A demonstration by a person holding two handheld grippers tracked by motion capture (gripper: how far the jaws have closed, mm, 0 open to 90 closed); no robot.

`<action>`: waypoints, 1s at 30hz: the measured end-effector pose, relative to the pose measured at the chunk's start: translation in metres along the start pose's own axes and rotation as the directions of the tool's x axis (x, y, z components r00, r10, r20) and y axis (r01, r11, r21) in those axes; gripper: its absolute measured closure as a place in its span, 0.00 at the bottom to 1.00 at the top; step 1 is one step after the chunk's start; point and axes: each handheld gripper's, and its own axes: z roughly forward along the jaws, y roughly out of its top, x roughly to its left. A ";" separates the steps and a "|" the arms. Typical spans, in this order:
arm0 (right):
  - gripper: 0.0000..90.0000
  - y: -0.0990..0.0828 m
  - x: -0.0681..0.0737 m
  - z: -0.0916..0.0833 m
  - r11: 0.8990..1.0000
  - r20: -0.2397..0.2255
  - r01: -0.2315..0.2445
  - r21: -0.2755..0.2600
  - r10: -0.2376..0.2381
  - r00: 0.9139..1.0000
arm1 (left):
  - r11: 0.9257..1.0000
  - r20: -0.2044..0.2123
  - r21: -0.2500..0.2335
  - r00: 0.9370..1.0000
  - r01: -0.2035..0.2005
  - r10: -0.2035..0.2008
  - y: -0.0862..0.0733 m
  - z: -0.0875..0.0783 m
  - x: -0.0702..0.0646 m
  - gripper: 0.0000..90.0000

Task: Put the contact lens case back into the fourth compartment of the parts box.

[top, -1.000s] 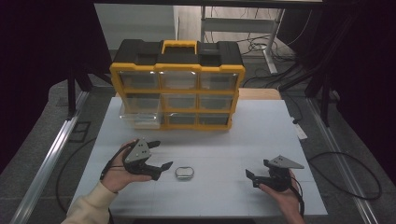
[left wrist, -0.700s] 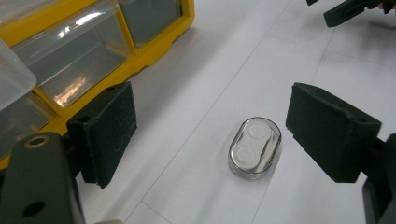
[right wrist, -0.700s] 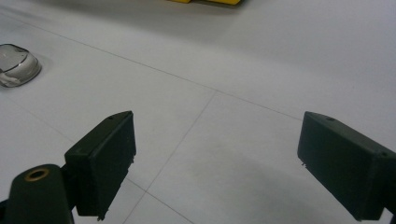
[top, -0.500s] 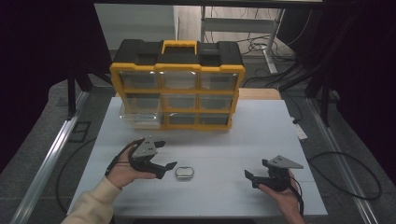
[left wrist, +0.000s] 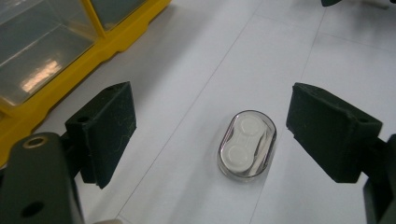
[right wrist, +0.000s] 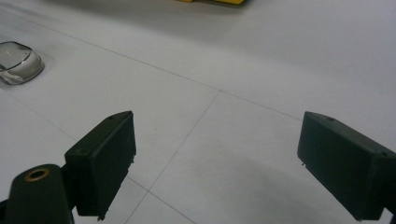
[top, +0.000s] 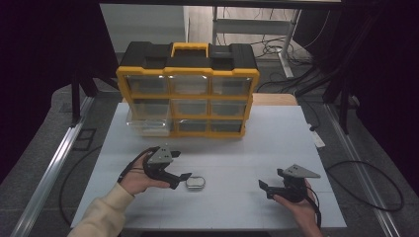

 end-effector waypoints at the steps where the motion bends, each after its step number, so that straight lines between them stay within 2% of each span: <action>1: 0.13 0.000 0.000 0.000 1.000 0.001 0.000 0.000 0.000 1.000 | 1.000 0.003 0.005 1.000 -0.002 0.002 0.000 0.002 0.000 0.18; 3: 0.13 0.000 0.000 0.000 1.000 0.003 -0.001 0.000 0.001 1.000 | 1.000 0.015 0.021 1.000 -0.007 0.006 0.001 0.006 -0.001 0.18; 11: 0.13 -0.001 0.000 -0.001 1.000 0.008 -0.001 0.001 0.001 1.000 | 0.999 0.033 0.035 0.999 -0.018 0.017 0.003 0.012 -0.004 0.18; 19: 0.13 -0.001 0.000 -0.002 1.000 0.007 0.000 0.000 0.000 1.000 | 0.997 0.064 0.063 0.997 -0.047 0.043 0.006 0.019 -0.009 0.17; 30: 0.13 -0.001 0.000 -0.003 1.000 0.011 0.005 0.000 -0.005 1.000 | 0.993 0.090 0.098 0.995 -0.061 0.052 0.009 0.029 -0.011 0.17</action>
